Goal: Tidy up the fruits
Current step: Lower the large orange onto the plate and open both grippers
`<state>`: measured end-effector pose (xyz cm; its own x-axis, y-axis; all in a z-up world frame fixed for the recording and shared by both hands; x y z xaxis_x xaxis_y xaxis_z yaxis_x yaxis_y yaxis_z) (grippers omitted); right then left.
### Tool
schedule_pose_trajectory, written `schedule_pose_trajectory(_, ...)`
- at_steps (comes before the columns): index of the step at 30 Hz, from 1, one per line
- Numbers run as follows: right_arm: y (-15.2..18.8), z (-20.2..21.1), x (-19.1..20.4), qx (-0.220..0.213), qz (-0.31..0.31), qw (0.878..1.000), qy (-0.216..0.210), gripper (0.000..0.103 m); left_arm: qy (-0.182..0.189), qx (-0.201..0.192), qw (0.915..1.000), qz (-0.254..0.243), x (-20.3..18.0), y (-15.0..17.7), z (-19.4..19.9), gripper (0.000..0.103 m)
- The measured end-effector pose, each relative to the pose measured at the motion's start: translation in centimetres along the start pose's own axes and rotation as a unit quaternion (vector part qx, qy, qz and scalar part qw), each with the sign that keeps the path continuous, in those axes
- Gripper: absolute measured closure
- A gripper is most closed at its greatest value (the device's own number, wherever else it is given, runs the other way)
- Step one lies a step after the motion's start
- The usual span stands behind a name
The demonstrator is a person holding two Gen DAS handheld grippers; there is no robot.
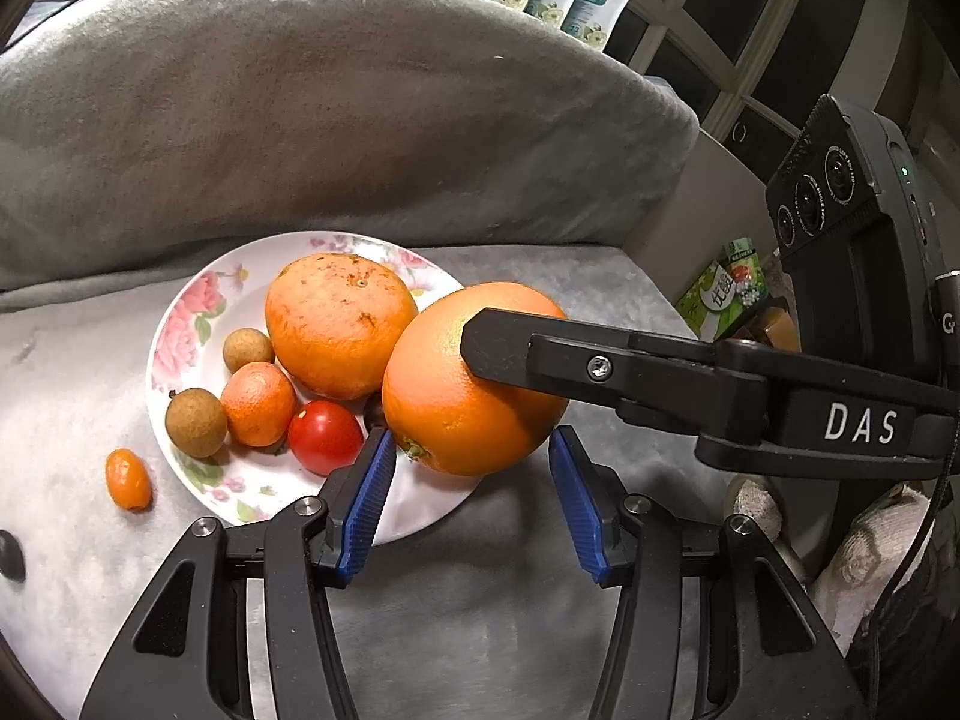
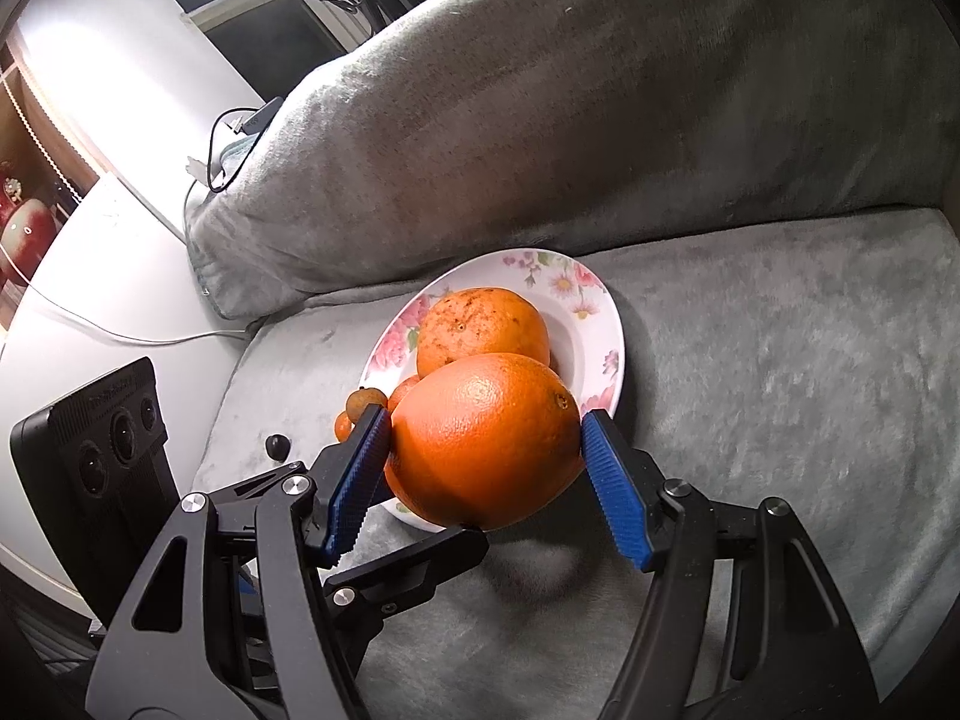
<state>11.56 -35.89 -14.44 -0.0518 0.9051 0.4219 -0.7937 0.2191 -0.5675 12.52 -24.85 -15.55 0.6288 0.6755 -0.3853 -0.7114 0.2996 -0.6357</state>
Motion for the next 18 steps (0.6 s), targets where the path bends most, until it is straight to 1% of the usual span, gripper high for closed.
schedule_pose_trajectory(4,0.1,-0.3,0.0,0.003,0.001,1.000,0.006,0.034,-0.005,-0.005,1.0000,-0.003,0.1,-0.1,0.2,0.051)
schedule_pose_trajectory(5,0.0,-0.2,0.1,0.000,0.001,1.000,0.002,0.034,-0.005,-0.009,0.9999,-0.005,0.1,-0.2,0.3,0.053)
schedule_pose_trajectory(7,-0.2,0.1,0.3,-0.006,0.003,1.000,-0.002,0.034,-0.007,-0.012,0.9999,-0.006,0.2,-0.4,0.6,0.053)
schedule_pose_trajectory(13,-0.7,1.4,0.7,-0.030,0.013,0.999,0.008,0.034,-0.013,-0.016,0.9997,-0.012,0.4,-0.4,1.1,0.053)
schedule_pose_trajectory(17,-0.7,1.7,0.5,-0.034,0.011,0.999,0.015,0.034,-0.017,-0.015,0.9997,-0.010,0.7,-0.1,1.3,0.053)
schedule_pose_trajectory(18,-0.7,1.7,0.4,-0.034,0.011,0.999,0.017,0.032,-0.018,-0.016,0.9997,-0.009,0.8,-0.1,1.4,0.052)
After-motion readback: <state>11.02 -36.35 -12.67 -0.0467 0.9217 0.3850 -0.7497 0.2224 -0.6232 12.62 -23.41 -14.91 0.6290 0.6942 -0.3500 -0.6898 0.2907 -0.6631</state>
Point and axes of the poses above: each gripper's, at about its wrist camera, not at the fingertips, and z roughly against the way its jaws point, x to its left, y to its underside, the point moved 5 cm from there along -z, roughly the way its jaws point, and after that the axes turned 5 degrees about y, right-handed, at the moved point
